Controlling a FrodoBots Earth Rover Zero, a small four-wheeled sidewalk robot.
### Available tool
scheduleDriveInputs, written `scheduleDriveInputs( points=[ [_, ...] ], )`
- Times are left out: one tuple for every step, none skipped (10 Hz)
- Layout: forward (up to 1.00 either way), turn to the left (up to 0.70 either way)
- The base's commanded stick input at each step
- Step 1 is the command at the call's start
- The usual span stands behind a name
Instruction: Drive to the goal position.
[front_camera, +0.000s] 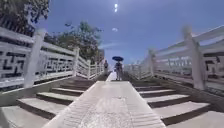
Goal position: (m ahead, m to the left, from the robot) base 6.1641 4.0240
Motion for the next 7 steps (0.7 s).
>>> scheduleDriveInputs(
  points=[
    [0.45,0.0],
    [0.45,0.0],
    [0.45,0.0],
    [0.45,0.0],
    [0.45,0.0],
    [0.45,0.0],
    [0.45,0.0]
  ],
)
